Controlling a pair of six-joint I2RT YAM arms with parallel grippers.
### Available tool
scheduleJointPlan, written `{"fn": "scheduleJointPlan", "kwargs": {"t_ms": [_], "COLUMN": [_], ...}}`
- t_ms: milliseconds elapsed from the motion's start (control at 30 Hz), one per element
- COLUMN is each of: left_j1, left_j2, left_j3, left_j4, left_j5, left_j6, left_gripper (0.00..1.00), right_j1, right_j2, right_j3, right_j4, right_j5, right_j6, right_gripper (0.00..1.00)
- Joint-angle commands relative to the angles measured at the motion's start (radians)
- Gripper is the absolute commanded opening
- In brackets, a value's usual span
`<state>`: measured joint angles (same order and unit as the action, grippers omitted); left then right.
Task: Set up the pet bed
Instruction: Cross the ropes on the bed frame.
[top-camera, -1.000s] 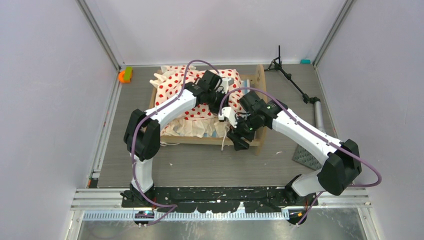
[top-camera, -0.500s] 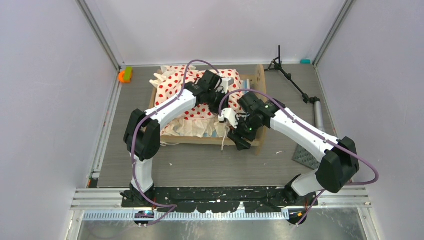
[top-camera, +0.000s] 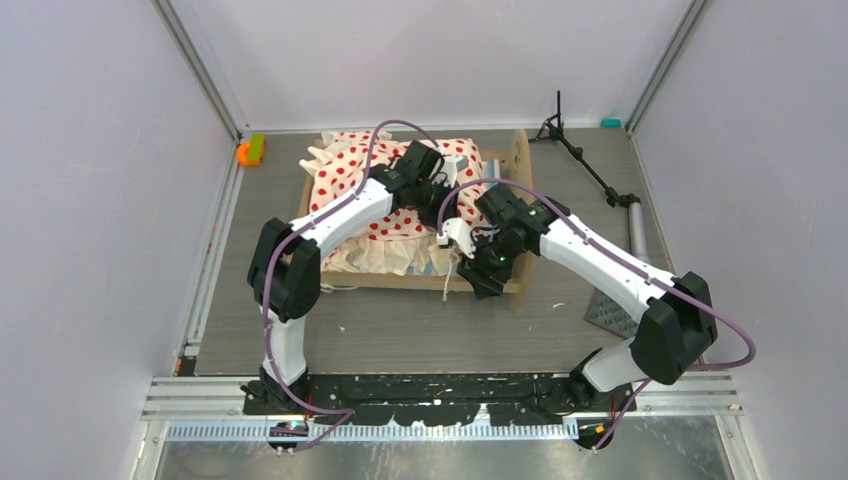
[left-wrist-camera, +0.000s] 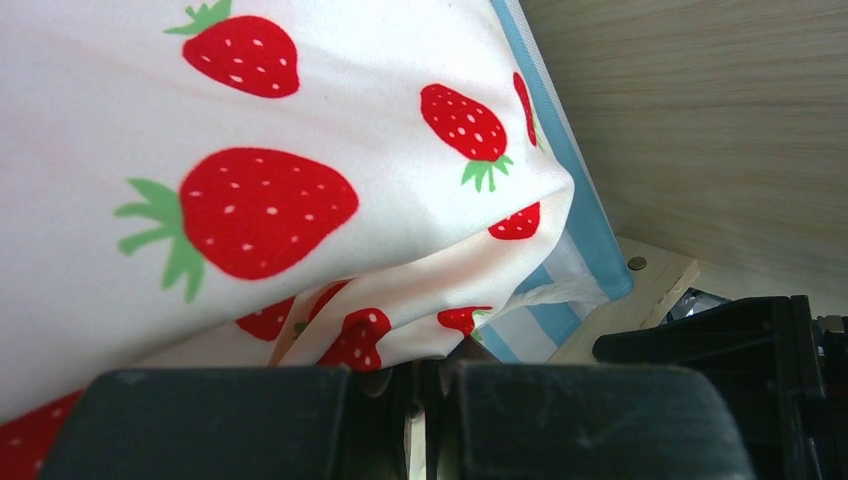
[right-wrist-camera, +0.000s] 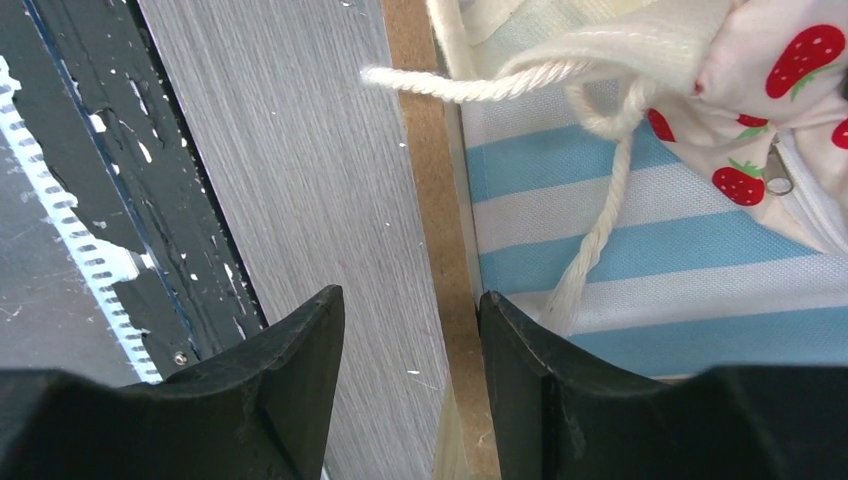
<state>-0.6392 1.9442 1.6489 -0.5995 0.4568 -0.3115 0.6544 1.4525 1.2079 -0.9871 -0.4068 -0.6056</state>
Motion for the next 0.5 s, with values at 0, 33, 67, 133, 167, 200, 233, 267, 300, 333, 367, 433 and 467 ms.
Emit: {"fn": "scheduleJointPlan", "kwargs": {"t_ms": [0,33,67,133,167,200,233,267,300,333,367,433,467], "left_j1": [0.010,0.010,0.009,0.009,0.010,0.010,0.010,0.010,0.009,0.010,0.010,0.009,0.010], "left_j2": [-0.013,-0.012,-0.012,-0.010,-0.009,-0.009,-0.008,-0.009,-0.009,-0.009,-0.009,-0.007,-0.006], "left_j3": [0.037,0.037,0.037,0.037,0.038,0.038,0.038,0.040,0.041,0.040,0.041,0.043,0.043], "left_j4": [0.019,0.019,0.020,0.020,0.021,0.021,0.021,0.019,0.019,0.017,0.016,0.016,0.016], "left_j5": [0.014,0.014,0.014,0.015,0.016,0.016,0.016,0.016,0.016,0.015,0.013,0.014,0.014], "left_j6": [-0.006,-0.006,-0.007,-0.010,-0.011,-0.011,-0.011,-0.011,-0.009,-0.008,-0.008,-0.006,-0.005], "left_gripper": [0.00,0.00,0.00,0.00,0.00,0.00,0.00,0.00,0.00,0.00,0.00,0.00,0.00], "right_j1": [0.027,0.031,0.036,0.044,0.047,0.048,0.051,0.053,0.055,0.057,0.059,0.063,0.066], "right_j2": [0.019,0.028,0.036,0.060,0.071,0.080,0.087,0.094,0.101,0.107,0.117,0.131,0.141], "right_j3": [0.016,0.015,0.014,0.012,0.012,0.011,0.008,0.007,0.005,0.004,0.002,0.001,0.000], "right_j4": [-0.068,-0.067,-0.068,-0.067,-0.066,-0.063,-0.057,-0.052,-0.048,-0.048,-0.047,-0.045,-0.045], "right_j5": [-0.127,-0.128,-0.126,-0.116,-0.112,-0.106,-0.099,-0.091,-0.083,-0.077,-0.071,-0.055,-0.048], "right_j6": [0.003,0.003,0.003,0.004,0.004,0.005,0.010,0.015,0.018,0.019,0.023,0.027,0.029], "right_gripper": [0.56,0.57,0.58,0.59,0.59,0.59,0.59,0.59,0.59,0.59,0.59,0.59,0.59]}}
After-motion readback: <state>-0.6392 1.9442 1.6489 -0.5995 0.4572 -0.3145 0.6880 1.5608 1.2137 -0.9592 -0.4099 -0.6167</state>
